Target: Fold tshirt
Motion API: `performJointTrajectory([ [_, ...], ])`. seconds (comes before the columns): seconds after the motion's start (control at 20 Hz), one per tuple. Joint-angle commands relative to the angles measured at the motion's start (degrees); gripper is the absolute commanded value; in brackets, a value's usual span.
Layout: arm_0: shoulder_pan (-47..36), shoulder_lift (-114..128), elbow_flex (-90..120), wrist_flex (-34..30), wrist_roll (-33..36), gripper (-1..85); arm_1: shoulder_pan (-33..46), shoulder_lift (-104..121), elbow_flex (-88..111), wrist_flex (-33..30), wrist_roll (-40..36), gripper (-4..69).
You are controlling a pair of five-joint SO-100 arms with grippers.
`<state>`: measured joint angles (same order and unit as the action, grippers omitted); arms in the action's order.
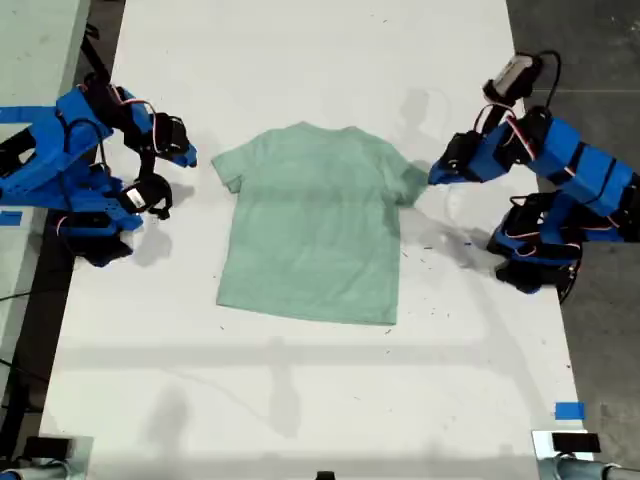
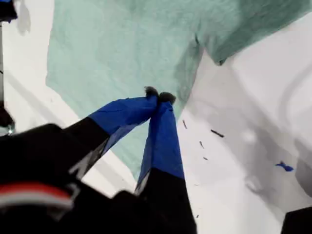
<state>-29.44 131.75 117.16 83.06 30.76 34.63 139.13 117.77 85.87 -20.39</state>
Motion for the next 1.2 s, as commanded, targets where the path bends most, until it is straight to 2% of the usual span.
performJointTrajectory([
  [0.0, -7.9, -7.1, -10.5, 2.5, 4.5, 0.1, 8.7, -4.5, -8.1, 2.3, -8.2, -0.2],
  [0.25, -11.3, -15.4, -16.1, 2.5, 7.1, 0.0, 16.3, -10.7, -12.4, 2.4, -16.9, -0.2],
  [0.3, -11.0, -16.2, -16.1, 2.3, 7.1, 0.0, 17.0, -11.7, -12.4, 2.3, -18.3, 2.8],
  [0.35, -10.6, -16.7, -15.9, 2.3, 7.1, 0.0, 17.3, -12.5, -12.0, 1.5, -19.9, 11.9],
  [0.45, -10.2, -16.4, -14.8, 1.7, 7.0, 0.0, 18.5, -13.0, -9.8, -0.9, -22.1, 25.6],
  [0.5, -10.1, -16.3, -14.5, 1.5, 6.9, 0.0, 19.3, -13.2, -8.2, -2.6, -23.4, 28.2],
  [0.65, -9.6, -16.3, -13.7, 0.9, 6.9, 0.0, 22.1, -14.8, -0.9, -9.6, -26.5, 30.7],
  [0.75, -9.1, -16.3, -13.1, 0.4, 6.9, 0.0, 23.1, -17.8, 4.5, -16.5, -28.3, 30.7],
  [1.0, -8.2, -16.3, -11.2, -1.1, 6.9, 0.0, 22.4, -34.5, 9.9, -31.5, -30.1, 31.1],
  [1.05, -8.1, -16.3, -11.0, -1.2, 6.9, 0.0, 22.1, -38.3, 9.8, -33.6, -30.3, 31.2],
  [1.15, -7.8, -16.3, -10.6, -1.5, 6.9, 0.0, 22.0, -43.0, 6.9, -32.3, -30.4, 31.5],
])
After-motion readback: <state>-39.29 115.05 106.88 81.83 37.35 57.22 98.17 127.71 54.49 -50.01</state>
